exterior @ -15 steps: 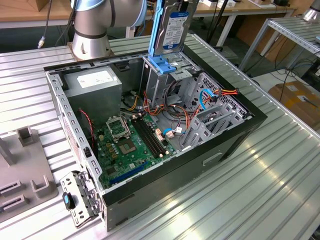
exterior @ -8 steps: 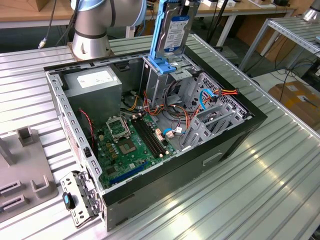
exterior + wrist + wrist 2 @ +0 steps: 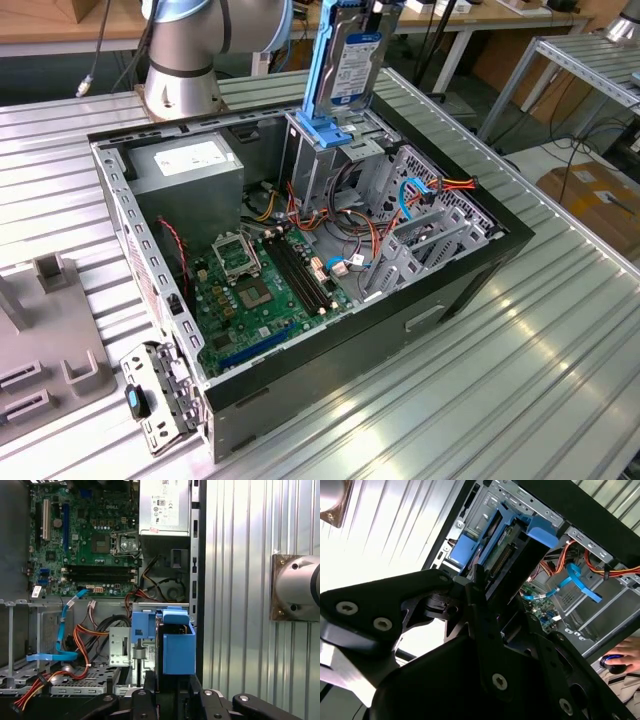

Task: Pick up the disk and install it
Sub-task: 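Pick up the disk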

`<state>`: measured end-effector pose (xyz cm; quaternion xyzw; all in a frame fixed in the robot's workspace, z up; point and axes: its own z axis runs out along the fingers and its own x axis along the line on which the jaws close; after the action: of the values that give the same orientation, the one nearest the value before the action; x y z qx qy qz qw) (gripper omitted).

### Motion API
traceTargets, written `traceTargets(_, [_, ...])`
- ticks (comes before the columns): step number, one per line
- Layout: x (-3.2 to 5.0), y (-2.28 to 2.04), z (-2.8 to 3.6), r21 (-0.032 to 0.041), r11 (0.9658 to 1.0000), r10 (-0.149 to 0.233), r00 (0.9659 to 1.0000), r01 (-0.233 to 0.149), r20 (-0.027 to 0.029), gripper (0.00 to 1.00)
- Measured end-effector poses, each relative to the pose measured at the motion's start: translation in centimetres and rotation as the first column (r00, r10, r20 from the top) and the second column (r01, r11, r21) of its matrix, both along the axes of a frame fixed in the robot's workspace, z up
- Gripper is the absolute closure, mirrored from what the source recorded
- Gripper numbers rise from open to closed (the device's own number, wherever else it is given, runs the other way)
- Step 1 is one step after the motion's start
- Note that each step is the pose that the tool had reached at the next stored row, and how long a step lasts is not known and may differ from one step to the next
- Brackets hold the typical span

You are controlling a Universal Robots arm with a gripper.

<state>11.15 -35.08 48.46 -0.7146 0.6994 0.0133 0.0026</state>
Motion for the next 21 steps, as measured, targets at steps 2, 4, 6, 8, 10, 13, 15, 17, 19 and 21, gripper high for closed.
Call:
traceTargets(2, [0.01,-0.96,0.0,0.0001,1.0,0.0,1.0,0.0,0.0,0.65])
traceTargets(4, [0.01,-1.47,-0.01,0.0001,1.0,0.0,1.0,0.0,0.0,0.65])
traceTargets(6, [0.01,-2.07,-0.01,-0.0007,1.0,0.0,1.0,0.0,0.0,0.65])
traceTargets(8, [0.01,-2.59,-0.01,-0.0016,1.0,0.0,1.0,0.0,0.0,0.65])
traceTargets(10, [0.01,-3.27,0.0,-0.003,1.0,0.0,1.0,0.0,0.0,0.65])
traceTargets(13, [0.01,-3.91,-0.01,-0.0044,1.0,0.0,1.0,0.0,0.0,0.65])
traceTargets(15, [0.01,-4.28,-0.01,-0.0057,1.0,0.0,1.0,0.0,0.0,0.65])
traceTargets(17, [0.01,-4.56,0.0,-0.0068,1.0,0.0,1.0,0.0,0.0,0.65])
traceTargets(19, [0.01,-4.9,0.0,-0.0081,1.0,0.0,1.0,0.0,0.0,0.65])
traceTargets(21, [0.01,-5.24,-0.01,-0.0093,1.0,0.0,1.0,0.0,0.0,0.65])
